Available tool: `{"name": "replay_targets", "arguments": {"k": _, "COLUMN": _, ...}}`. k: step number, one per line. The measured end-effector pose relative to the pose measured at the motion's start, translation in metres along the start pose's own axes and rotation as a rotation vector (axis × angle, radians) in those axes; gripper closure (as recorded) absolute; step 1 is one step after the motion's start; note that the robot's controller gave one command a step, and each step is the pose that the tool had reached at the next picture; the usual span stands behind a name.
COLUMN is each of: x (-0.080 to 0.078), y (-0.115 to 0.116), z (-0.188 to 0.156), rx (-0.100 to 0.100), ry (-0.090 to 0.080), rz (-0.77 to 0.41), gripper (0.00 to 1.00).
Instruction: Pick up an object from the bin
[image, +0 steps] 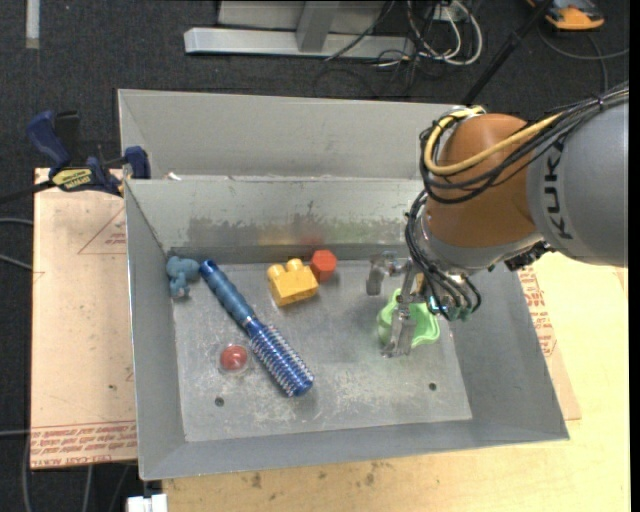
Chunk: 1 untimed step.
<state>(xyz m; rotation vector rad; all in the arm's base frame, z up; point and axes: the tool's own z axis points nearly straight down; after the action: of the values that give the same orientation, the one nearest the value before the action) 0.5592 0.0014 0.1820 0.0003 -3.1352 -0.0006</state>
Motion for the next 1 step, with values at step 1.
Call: {"name": "replay_targets", "arguments": {"k": 1, "x": -0.0381, "y": -0.0768, "z": 0.0491, "rx": 0.003, "ry": -0.007, "rz": -0.145, "gripper": 0.0}}
